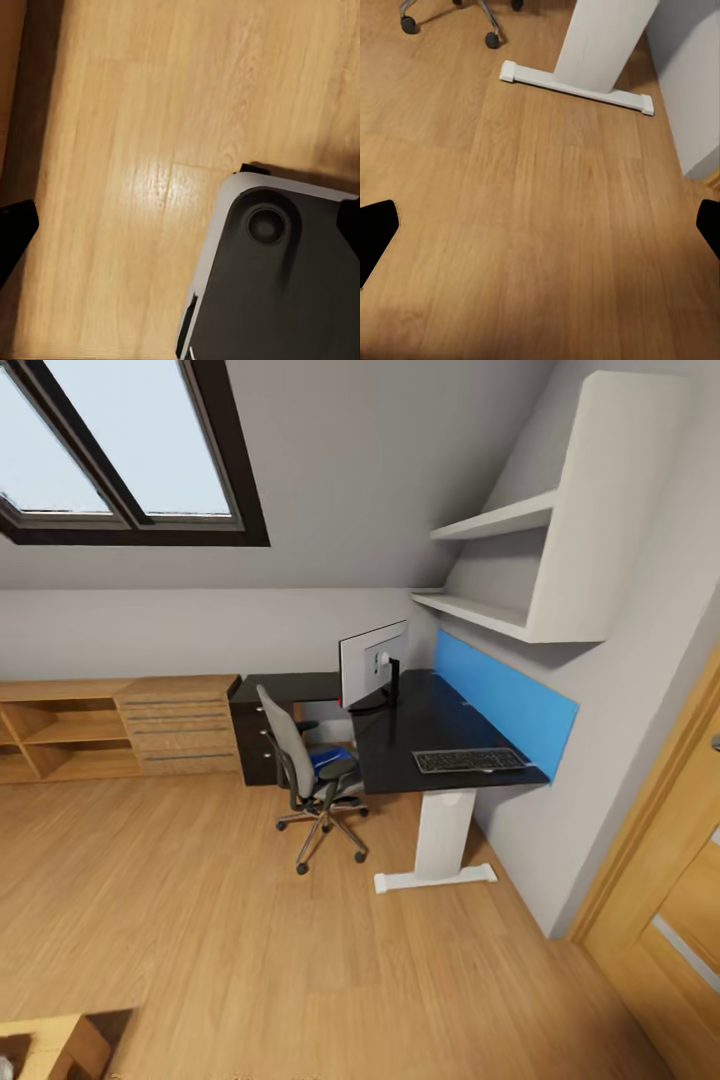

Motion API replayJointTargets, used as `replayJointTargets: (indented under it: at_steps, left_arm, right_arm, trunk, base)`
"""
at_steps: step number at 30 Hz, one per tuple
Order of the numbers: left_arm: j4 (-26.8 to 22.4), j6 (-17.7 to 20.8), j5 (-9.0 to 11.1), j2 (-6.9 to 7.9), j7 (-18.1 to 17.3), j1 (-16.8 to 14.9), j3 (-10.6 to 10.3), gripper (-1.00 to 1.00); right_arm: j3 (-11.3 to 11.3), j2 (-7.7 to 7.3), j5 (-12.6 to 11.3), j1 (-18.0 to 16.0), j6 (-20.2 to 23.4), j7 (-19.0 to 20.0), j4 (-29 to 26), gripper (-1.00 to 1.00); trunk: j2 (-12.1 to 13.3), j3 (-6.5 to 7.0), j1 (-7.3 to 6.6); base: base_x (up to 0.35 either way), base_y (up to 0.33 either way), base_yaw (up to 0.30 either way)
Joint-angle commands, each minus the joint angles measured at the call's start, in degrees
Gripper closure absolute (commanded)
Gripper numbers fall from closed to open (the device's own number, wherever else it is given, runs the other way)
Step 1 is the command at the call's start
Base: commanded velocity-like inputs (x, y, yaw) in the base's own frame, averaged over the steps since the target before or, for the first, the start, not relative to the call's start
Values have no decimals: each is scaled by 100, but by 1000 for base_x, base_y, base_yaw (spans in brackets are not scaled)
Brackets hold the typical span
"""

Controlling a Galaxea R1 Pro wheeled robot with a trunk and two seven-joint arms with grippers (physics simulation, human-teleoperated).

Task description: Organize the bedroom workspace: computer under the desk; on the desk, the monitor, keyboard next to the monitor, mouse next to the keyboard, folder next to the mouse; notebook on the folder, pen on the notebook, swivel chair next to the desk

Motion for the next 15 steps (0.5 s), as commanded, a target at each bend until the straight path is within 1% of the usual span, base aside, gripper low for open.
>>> replayJointTargets:
  at_steps: [1, 2, 5, 9, 15]
  left_arm:
    - [-7, -8, 46, 0, 26, 0, -18, -100]
    - [-7, -8, 271, 0, 22, 0, 49, -100]
    - [-9, -8, 503, -3, 12, 0, 99, -100]
    - [-13, -8, 584, -6, 9, 0, 115, -100]
    - [-16, -3, 629, -8, 26, 0, 123, -100]
  right_arm:
    - [46, -1, 20, -5, -2, -60, 3, -100]
    - [45, -4, 21, -5, -2, -60, 3, -100]
    - [45, -5, 25, -3, -2, -60, 3, -100]
    - [46, -6, 25, -5, -2, -58, 3, -100]
    - [70, -12, 34, -4, 3, -26, 11, -100]
  trunk:
    - [-47, -26, 24]
    - [-87, -44, 46]
    - [-208, -98, 112]
    - [-368, -170, 199]
    - [-609, -277, 331]
  base:
    - [0, 0, 273]
    - [0, 0, 273]
    - [0, 0, 274]
    - [0, 0, 232]
    - [0, 0, 56]
